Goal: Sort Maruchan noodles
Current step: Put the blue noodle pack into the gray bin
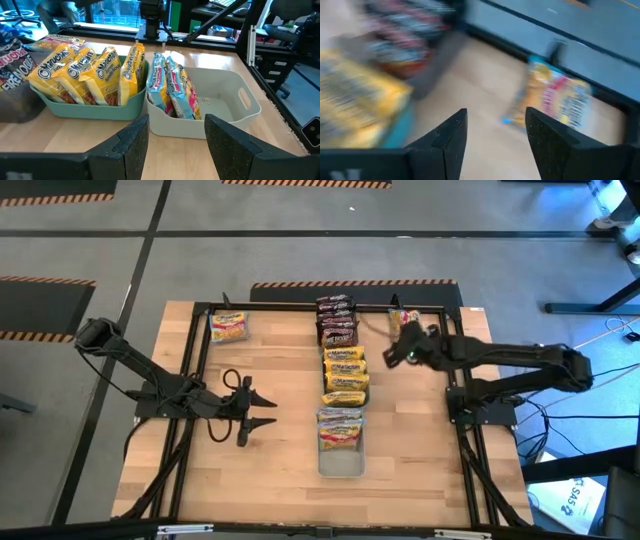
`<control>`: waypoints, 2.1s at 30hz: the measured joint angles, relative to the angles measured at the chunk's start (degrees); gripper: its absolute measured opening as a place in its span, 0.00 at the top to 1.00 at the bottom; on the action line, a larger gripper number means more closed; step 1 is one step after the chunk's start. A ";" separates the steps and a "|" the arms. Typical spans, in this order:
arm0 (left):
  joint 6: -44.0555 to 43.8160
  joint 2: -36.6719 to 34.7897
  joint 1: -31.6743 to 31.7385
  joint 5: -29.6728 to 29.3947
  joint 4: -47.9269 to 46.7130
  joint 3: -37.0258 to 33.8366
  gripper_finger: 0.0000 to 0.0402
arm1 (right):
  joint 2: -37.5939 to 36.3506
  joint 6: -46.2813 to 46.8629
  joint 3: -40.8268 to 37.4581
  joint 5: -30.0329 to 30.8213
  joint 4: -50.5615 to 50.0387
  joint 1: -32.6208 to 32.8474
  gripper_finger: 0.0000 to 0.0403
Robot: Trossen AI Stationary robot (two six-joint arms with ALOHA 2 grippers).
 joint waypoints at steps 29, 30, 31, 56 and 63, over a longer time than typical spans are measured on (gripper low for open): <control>-0.14 0.00 1.97 -0.39 0.30 0.00 0.54 | 22.23 -10.05 -2.22 -19.98 20.31 -37.72 0.93; -0.16 0.00 1.97 -0.52 0.29 0.00 0.54 | 23.21 -10.01 -2.21 -19.98 20.73 -37.84 0.94; -0.16 0.00 1.97 -0.60 0.31 0.00 0.54 | 24.15 -10.01 -2.21 -19.91 21.22 -37.81 0.95; -0.22 0.00 1.97 -0.52 0.28 0.00 0.54 | 24.07 -5.59 -1.99 -14.86 -2.86 -8.34 1.00; -0.20 0.00 1.97 -0.52 0.28 0.00 0.54 | 23.94 6.21 -1.87 -15.04 -5.75 7.47 1.00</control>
